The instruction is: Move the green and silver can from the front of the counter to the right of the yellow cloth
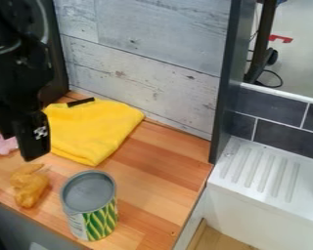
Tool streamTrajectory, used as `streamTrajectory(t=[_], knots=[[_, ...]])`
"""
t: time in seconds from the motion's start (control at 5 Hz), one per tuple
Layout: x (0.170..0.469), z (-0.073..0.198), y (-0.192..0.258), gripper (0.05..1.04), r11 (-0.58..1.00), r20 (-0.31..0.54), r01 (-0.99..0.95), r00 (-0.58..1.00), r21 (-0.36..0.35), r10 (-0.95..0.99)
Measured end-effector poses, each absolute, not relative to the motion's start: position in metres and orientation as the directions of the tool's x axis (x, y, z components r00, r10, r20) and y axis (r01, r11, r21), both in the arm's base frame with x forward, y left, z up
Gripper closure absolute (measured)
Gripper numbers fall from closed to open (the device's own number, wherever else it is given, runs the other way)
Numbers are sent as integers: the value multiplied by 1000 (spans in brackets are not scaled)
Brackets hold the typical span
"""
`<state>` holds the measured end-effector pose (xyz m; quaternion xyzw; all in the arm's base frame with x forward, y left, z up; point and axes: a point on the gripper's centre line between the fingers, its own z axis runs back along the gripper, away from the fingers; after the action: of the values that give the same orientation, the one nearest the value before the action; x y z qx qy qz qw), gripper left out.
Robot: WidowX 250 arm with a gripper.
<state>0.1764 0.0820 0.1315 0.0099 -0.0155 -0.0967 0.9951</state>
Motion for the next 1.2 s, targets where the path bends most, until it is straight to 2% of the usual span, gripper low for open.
streamTrajectory(t=[0.2,0.4,0.6,0.8,1.0,1.2], knots=[[151,117,71,83,987,0,161,987,14,-161],[134,90,59,83,987,-92,160,983,-16,-161],[124,69,48,83,985,-147,168,974,-32,-171],[128,45,37,83,985,-155,171,973,-24,-173],[141,30,32,83,983,-119,173,977,-55,-179],[174,36,34,83,981,-6,173,985,-83,-174]])
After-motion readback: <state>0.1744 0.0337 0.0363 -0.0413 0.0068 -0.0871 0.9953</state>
